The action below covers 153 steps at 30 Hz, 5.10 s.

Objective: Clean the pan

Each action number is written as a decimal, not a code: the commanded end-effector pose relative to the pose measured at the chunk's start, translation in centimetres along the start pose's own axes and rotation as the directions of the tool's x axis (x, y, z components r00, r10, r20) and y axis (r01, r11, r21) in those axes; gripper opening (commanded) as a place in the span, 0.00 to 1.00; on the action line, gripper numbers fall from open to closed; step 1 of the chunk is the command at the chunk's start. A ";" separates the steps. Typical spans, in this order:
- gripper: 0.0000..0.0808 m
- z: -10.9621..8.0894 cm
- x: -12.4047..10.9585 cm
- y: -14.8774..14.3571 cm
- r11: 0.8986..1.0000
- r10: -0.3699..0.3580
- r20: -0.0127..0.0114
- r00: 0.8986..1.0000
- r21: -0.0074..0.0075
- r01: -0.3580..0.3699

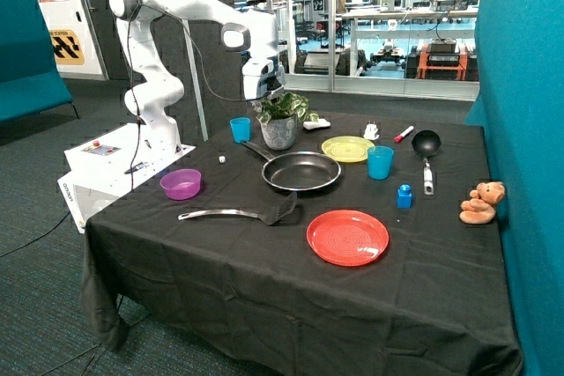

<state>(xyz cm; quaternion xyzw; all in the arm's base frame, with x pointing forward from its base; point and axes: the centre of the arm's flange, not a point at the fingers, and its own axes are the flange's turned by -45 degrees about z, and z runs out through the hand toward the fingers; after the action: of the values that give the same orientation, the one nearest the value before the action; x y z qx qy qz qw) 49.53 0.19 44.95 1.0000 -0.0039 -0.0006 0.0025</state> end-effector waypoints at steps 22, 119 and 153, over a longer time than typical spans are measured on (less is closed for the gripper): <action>0.54 -3.7 1.2 -5.2 0.890 -0.456 -0.003 0.890 0.004 0.457; 1.00 6.1 6.1 -29.7 0.676 -0.737 -0.005 0.676 0.003 0.737; 1.00 10.1 4.2 -29.9 0.704 -0.710 -0.004 0.704 0.003 0.710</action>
<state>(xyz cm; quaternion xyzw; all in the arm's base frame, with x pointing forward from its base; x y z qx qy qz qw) 54.59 30.05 35.54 0.9252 0.3795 -0.0025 0.0001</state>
